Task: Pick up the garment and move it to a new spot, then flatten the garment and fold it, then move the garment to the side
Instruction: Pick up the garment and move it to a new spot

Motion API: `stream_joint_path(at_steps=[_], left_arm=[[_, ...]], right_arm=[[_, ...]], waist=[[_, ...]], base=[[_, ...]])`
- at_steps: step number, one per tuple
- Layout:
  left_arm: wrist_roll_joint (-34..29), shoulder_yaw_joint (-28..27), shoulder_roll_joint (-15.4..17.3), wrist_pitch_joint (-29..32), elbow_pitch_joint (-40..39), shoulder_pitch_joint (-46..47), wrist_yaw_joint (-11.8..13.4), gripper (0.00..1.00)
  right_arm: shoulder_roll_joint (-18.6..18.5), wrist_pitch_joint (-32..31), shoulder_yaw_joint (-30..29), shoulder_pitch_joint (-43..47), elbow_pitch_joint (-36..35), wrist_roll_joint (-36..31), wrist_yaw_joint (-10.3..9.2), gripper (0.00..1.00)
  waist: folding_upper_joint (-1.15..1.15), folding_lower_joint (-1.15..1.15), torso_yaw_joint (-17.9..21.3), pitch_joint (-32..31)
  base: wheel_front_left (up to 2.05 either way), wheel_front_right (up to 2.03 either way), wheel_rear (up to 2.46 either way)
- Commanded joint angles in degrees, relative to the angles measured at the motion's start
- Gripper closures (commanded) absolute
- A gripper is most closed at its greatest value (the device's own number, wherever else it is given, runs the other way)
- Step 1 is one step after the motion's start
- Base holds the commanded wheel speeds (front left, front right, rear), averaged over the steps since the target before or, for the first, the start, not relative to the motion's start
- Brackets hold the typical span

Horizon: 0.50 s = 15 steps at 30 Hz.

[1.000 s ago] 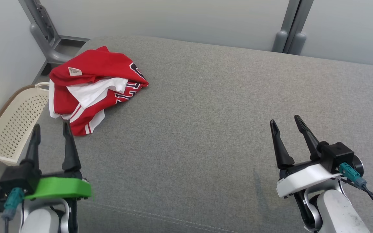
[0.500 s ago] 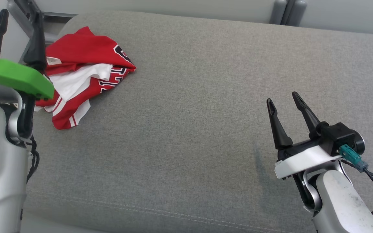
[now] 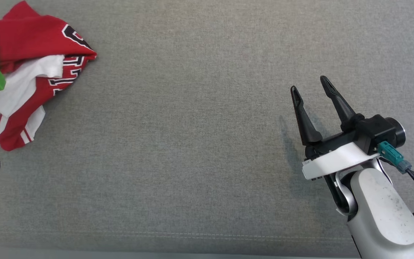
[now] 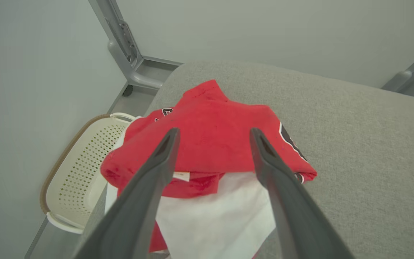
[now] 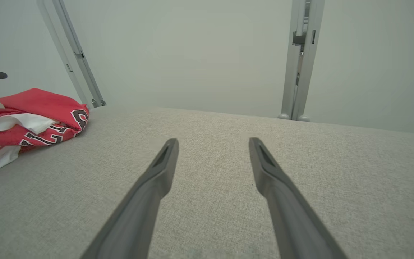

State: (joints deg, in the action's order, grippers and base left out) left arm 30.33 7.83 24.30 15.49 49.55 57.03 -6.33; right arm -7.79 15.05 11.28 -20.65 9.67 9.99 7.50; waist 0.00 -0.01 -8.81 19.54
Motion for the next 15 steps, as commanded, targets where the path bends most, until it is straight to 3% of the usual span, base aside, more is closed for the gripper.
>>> stream_joint_path(at_steps=[1, 13, 14, 15], left_arm=[[0.4, 0.0, 0.5, 0.8, 1.4, 1.5, 0.0, 0.00], [1.0, -0.6, 2.6, 5.0, 12.9, 6.4, 4.0, 0.02], [1.1, -0.5, 2.5, 5.4, 13.5, 6.7, 4.0, 0.38], [1.1, -0.3, 2.5, 5.6, 13.9, 7.0, 4.2, 0.64]], right_arm=[[-0.3, 0.2, 0.0, -1.0, -0.3, 0.3, -0.02, 0.00], [-1.2, 0.2, 0.4, -2.7, -1.6, 0.4, -0.02, 0.00], [-1.3, 0.2, 0.5, -2.8, -1.7, 0.4, -0.02, 0.00], [-1.3, 0.2, 0.5, -2.9, -1.7, 0.4, -0.02, 0.00]], waist=[[0.00, 0.01, 3.6, 4.6], [0.00, 0.01, 4.8, 9.4], [0.00, 0.01, 4.8, 9.5], [0.00, 0.01, 4.8, 9.6]], base=[[0.00, 0.00, 0.00], [0.00, 0.00, 0.00], [0.00, 0.00, 0.00], [0.00, 0.00, 0.00]])
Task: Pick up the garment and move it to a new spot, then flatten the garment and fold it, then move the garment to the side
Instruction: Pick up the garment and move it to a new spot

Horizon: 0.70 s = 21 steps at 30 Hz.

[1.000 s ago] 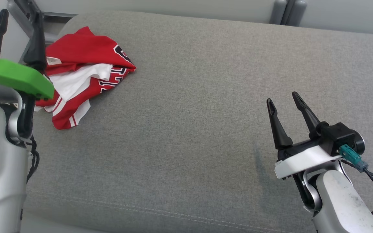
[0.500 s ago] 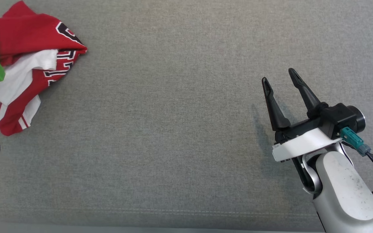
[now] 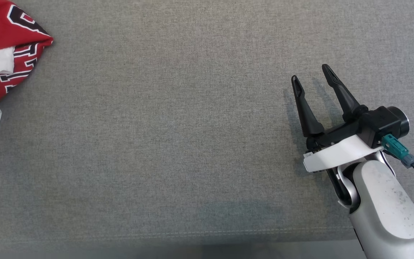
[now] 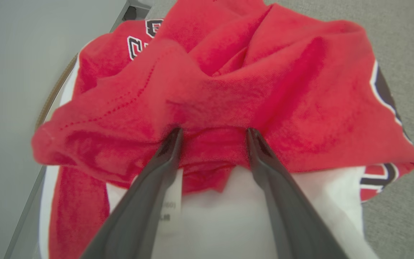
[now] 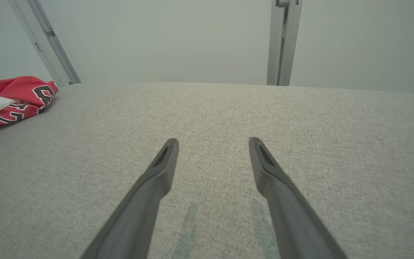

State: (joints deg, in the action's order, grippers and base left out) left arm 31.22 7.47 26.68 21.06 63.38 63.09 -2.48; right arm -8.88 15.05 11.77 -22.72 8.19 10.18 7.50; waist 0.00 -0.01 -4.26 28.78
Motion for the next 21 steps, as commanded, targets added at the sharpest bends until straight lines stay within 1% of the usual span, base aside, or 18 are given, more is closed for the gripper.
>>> stream_joint_path(at_steps=[1, 4, 13, 16, 17, 21], left_arm=[[0.2, 0.1, 0.1, 0.0, 0.4, 1.2, 0.4, 1.00], [-0.1, 0.3, 0.2, -1.7, 0.8, 1.6, 0.9, 1.00], [-2.1, 0.8, 1.7, -13.9, -1.9, 5.2, 2.1, 1.00], [-3.2, 1.5, 1.7, -18.2, -3.8, 6.1, 2.2, 1.00], [-4.2, 2.1, 1.9, -21.2, -5.5, 6.7, 2.4, 1.00], [-5.2, 2.8, 1.8, -26.5, -9.8, 7.3, 2.9, 1.00]], right_arm=[[-0.3, 0.2, 0.1, -0.9, -0.2, 0.3, -0.02, 0.00], [-0.5, 0.2, 0.1, -1.1, -0.3, 0.2, -0.02, 0.00], [-0.4, 0.2, -1.3, 0.0, -0.3, 0.1, -0.02, 0.00], [-0.2, 0.2, -1.8, 0.5, -0.4, 0.2, -0.02, 0.00], [-0.1, 0.2, -2.1, 0.9, -0.2, 0.2, -0.02, 0.00], [0.6, 0.2, -3.1, 1.8, -0.2, 0.1, -0.02, 0.00]], waist=[[0.00, 0.01, 0.3, 0.4], [0.00, 0.01, 0.3, 0.5], [0.00, 0.01, -1.4, -1.9], [0.00, 0.01, -2.1, -3.3], [0.00, 0.01, -2.5, -4.4], [0.00, 0.01, -2.9, -7.0]], base=[[0.00, 0.00, 0.00], [0.00, 0.00, 0.00], [0.00, 0.00, 0.00], [0.00, 0.00, 0.00], [0.00, 0.00, 0.00], [0.00, 0.00, 0.00]])
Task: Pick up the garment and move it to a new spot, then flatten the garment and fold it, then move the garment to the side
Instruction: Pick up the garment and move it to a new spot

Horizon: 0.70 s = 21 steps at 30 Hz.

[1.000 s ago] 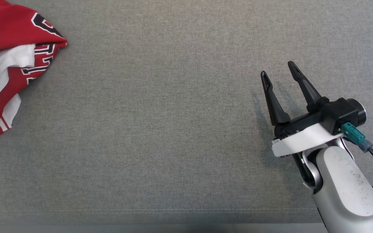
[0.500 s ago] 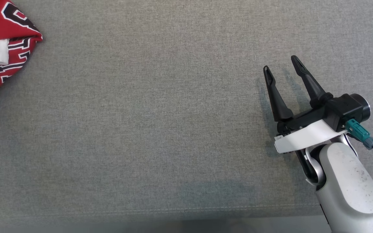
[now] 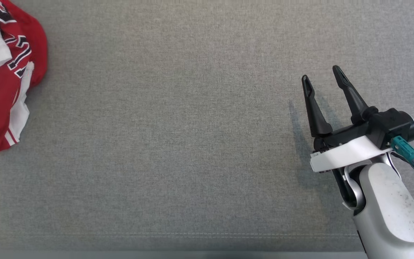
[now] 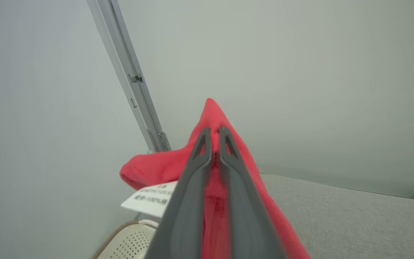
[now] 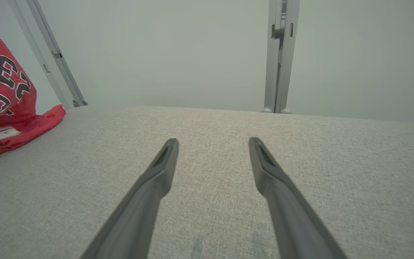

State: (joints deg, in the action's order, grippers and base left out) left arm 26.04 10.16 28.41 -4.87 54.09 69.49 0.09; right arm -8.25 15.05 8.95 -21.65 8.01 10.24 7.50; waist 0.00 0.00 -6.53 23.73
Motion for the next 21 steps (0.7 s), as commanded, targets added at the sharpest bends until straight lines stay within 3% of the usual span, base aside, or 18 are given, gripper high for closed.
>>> stream_joint_path(at_steps=[1, 6, 12, 21], left_arm=[[-0.2, 0.2, -0.1, -1.8, -1.9, 0.7, 0.3, 1.00], [0.2, 0.4, -1.6, -5.9, -8.3, -2.4, 0.0, 1.00], [0.1, 1.8, -5.1, -8.0, -22.6, -11.7, 1.8, 1.00], [-2.3, 7.3, -8.3, -3.9, -45.0, -31.3, 8.2, 1.00]], right_arm=[[0.1, 0.2, -0.5, 1.0, -0.1, 0.0, -0.02, 0.00], [1.2, 0.2, -1.4, 2.3, -0.4, -0.2, -0.02, 0.00], [2.3, 0.2, -2.2, 4.3, -0.7, -0.3, -0.02, 0.00], [3.6, 0.2, -2.7, 6.5, -1.4, -0.8, -0.02, 0.00]], waist=[[0.00, 0.00, -0.7, -2.7], [0.00, 0.00, -0.5, -5.4], [0.00, 0.00, 0.8, -8.8], [0.00, 0.00, 5.7, -12.2]], base=[[0.00, 0.00, 0.00], [0.00, 0.00, 0.00], [0.00, 0.00, 0.00], [0.00, 0.00, 0.00]])
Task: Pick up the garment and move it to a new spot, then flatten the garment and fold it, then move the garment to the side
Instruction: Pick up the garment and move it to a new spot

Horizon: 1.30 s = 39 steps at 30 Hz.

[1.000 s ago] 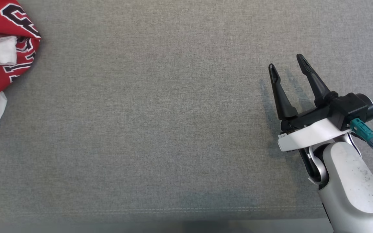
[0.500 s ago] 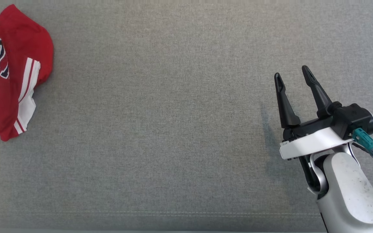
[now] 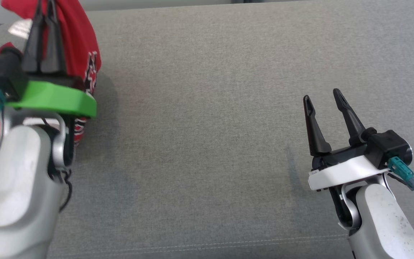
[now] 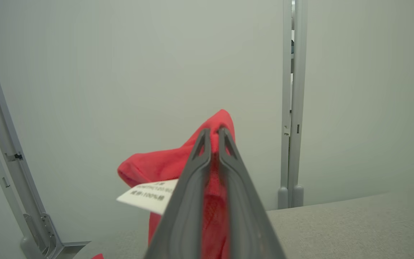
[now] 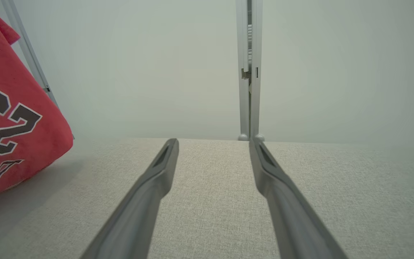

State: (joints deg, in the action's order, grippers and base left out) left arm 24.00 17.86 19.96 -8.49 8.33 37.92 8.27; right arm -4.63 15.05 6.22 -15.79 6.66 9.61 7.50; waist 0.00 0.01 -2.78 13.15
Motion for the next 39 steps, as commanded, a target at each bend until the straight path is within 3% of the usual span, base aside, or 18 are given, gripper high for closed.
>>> stream_joint_path(at_steps=[1, 5, 9, 21, 27, 33, 35, 39], left_arm=[[-0.2, 0.2, -0.4, 0.2, -1.1, -1.9, 0.6, 1.00], [-0.3, 2.0, -1.8, 1.6, -5.1, -8.6, 3.3, 1.00], [1.0, 4.7, -5.1, 2.2, -5.4, -11.1, 3.4, 1.00], [0.7, 15.5, -14.6, 2.9, 4.4, -2.9, -2.5, 1.00], [2.8, 19.2, -16.5, 2.1, 13.7, -0.1, -4.7, 1.00], [4.7, 22.9, -16.9, 1.0, 22.0, 1.9, -7.0, 1.00], [6.2, 24.5, -17.0, -0.1, 23.1, 3.0, -8.4, 0.00], [9.7, 28.3, -16.9, -1.9, 22.5, 3.7, -9.5, 0.00]], right_arm=[[0.1, 0.2, -0.2, 1.0, -0.1, -0.4, -0.02, 0.00], [0.4, 0.2, -0.9, 2.0, -0.3, -0.8, -0.02, 0.00], [0.8, 0.2, -2.4, 3.1, -1.1, -0.8, -0.02, 0.00], [1.5, 0.2, -2.9, 3.4, -2.7, -0.1, -0.02, 0.00], [1.7, 0.2, -3.0, 3.8, -3.1, 1.0, -0.02, 0.00], [1.7, 0.2, -3.1, 3.2, -2.9, 2.2, -0.02, 0.00], [1.7, 0.2, -3.1, 2.8, -2.8, 2.4, -0.02, 0.00], [1.7, 0.2, -3.4, 2.6, -2.4, 1.8, -0.01, 0.00]], waist=[[0.00, -0.01, 2.7, -2.0], [0.00, -0.01, 6.0, -2.9], [0.00, -0.01, 9.0, -2.9], [0.00, -0.01, 19.9, -1.2], [0.00, -0.01, 23.0, 1.1], [0.00, -0.01, 23.1, 2.5], [0.00, -0.01, 22.7, 2.6], [0.00, -0.01, 20.9, 2.3]], base=[[0.00, 0.00, 0.00], [0.00, 0.00, 0.00], [0.00, 0.00, 0.00], [0.00, 0.00, 0.00], [0.00, 0.00, 0.00], [0.00, 0.00, 0.00], [0.00, 0.00, 0.00], [0.00, 0.00, 0.00]])
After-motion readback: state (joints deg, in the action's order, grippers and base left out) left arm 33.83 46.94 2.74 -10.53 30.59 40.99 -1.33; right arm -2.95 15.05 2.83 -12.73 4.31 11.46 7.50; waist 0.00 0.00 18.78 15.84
